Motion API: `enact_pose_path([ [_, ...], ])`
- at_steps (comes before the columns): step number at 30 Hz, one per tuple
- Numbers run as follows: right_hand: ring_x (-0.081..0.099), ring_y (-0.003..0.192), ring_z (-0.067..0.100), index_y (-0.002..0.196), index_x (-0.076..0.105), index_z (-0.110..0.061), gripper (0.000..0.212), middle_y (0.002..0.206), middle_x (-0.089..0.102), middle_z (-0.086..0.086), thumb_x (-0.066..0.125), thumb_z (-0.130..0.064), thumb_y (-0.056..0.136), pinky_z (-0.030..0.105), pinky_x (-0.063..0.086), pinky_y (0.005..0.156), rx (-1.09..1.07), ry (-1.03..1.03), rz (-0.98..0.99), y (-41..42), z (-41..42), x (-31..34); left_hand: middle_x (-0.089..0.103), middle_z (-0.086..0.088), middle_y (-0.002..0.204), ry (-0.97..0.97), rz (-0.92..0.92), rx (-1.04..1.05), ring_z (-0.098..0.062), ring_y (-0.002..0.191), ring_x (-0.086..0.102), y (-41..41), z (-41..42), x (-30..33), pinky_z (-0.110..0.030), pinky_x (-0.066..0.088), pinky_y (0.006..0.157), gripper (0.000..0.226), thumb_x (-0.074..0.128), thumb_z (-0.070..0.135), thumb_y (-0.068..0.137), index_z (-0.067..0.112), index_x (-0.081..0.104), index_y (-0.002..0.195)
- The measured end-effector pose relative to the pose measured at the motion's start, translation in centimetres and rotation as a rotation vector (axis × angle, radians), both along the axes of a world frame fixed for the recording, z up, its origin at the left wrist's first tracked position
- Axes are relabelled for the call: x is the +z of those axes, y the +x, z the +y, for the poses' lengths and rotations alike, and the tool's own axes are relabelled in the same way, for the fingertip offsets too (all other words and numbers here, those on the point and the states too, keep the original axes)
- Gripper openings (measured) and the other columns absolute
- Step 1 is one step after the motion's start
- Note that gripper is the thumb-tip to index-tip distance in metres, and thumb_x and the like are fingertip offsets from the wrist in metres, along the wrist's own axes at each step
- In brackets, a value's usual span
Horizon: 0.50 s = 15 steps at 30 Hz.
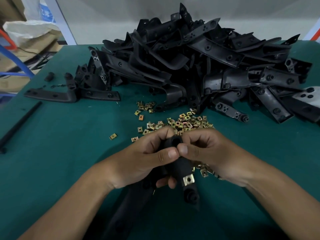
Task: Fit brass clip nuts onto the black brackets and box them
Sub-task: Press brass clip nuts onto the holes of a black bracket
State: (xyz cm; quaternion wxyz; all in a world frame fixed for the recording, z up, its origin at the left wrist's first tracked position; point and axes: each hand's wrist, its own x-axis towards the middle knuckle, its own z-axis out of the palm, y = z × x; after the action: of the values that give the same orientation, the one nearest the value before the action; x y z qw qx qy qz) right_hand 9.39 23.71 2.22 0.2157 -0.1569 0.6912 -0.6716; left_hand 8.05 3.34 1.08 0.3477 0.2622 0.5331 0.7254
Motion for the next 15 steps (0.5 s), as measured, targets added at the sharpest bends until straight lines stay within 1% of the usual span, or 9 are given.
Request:
enact_pose_path([
  [2,0.067,0.075,0.024,0.079,0.073,-0.023,0.049,0.078,0.069,0.011,0.076,-0.071,0.069,0.037,0.052,0.074,-0.132,0.019,0.033,-0.18,0.09,0.02,0.066,-0.009,0.079,0.008,0.004,0.158,-0.019,0.062,0.066,-0.10,0.29,-0.12,-0.024,0.050,0.050,0.040,0.069,0.037,0.093,0.007,0.043,0.098],
  [3,0.070,0.082,0.024,0.088,0.075,-0.026,0.053,0.087,0.073,0.007,0.075,-0.074,0.066,0.038,0.055,0.079,-0.191,0.022,0.053,-0.30,0.23,0.08,0.066,-0.012,0.079,0.007,0.011,0.241,-0.021,0.063,0.065,-0.21,0.33,-0.19,-0.026,0.051,0.051,0.040,0.069,0.034,0.095,0.003,0.045,0.102],
  [4,0.072,0.089,0.022,0.095,0.076,-0.030,0.055,0.094,0.075,0.003,0.076,-0.075,0.064,0.035,0.058,0.081,-0.230,0.008,0.071,-0.39,0.39,0.17,0.066,-0.014,0.080,0.007,0.018,0.313,-0.023,0.064,0.063,-0.31,0.32,-0.24,-0.028,0.052,0.053,0.037,0.068,0.032,0.096,0.002,0.049,0.107],
  [6,0.071,0.095,0.013,0.100,0.075,-0.035,0.056,0.100,0.074,-0.006,0.079,-0.074,0.060,0.023,0.056,0.080,-0.253,-0.052,0.111,-0.48,0.56,0.43,0.068,-0.014,0.082,0.024,0.025,0.409,-0.023,0.067,0.063,-0.46,0.13,-0.19,-0.029,0.055,0.060,0.028,0.068,0.030,0.094,0.011,0.062,0.113],
  [7,0.070,0.095,0.009,0.100,0.074,-0.036,0.054,0.100,0.073,-0.008,0.082,-0.071,0.059,0.019,0.054,0.078,-0.251,-0.069,0.136,-0.47,0.55,0.50,0.070,-0.014,0.083,0.044,0.018,0.443,-0.022,0.067,0.065,-0.52,0.04,-0.08,-0.029,0.056,0.062,0.025,0.068,0.031,0.090,0.018,0.067,0.110],
  [8,0.069,0.094,0.007,0.100,0.073,-0.036,0.052,0.100,0.072,-0.009,0.085,-0.065,0.059,0.018,0.054,0.076,-0.254,-0.076,0.162,-0.42,0.48,0.48,0.071,-0.014,0.083,0.065,0.005,0.477,-0.021,0.066,0.066,-0.57,0.02,0.08,-0.028,0.057,0.063,0.024,0.068,0.032,0.086,0.021,0.069,0.107],
  [9,0.069,0.094,0.007,0.101,0.073,-0.035,0.049,0.100,0.072,-0.009,0.089,-0.056,0.059,0.019,0.055,0.075,-0.269,-0.078,0.190,-0.36,0.44,0.38,0.072,-0.015,0.084,0.082,-0.005,0.507,-0.020,0.064,0.067,-0.60,-0.01,0.20,-0.027,0.058,0.062,0.024,0.068,0.032,0.084,0.021,0.070,0.105],
  [11,0.070,0.094,0.008,0.100,0.073,-0.033,0.041,0.102,0.073,-0.008,0.090,-0.040,0.063,0.021,0.056,0.077,-0.314,-0.068,0.263,-0.21,0.23,0.17,0.071,-0.015,0.084,0.103,-0.015,0.552,-0.020,0.061,0.067,-0.64,0.11,0.38,-0.027,0.058,0.059,0.025,0.069,0.032,0.082,0.019,0.070,0.103],
  [15,0.071,0.100,0.013,0.103,0.072,-0.034,0.033,0.106,0.075,-0.006,0.086,-0.036,0.073,0.020,0.055,0.084,-0.407,-0.032,0.439,0.04,-0.08,-0.27,0.069,-0.014,0.080,0.132,-0.026,0.570,-0.022,0.062,0.066,-0.54,0.26,0.51,-0.029,0.057,0.059,0.021,0.076,0.033,0.084,0.022,0.069,0.100],
])
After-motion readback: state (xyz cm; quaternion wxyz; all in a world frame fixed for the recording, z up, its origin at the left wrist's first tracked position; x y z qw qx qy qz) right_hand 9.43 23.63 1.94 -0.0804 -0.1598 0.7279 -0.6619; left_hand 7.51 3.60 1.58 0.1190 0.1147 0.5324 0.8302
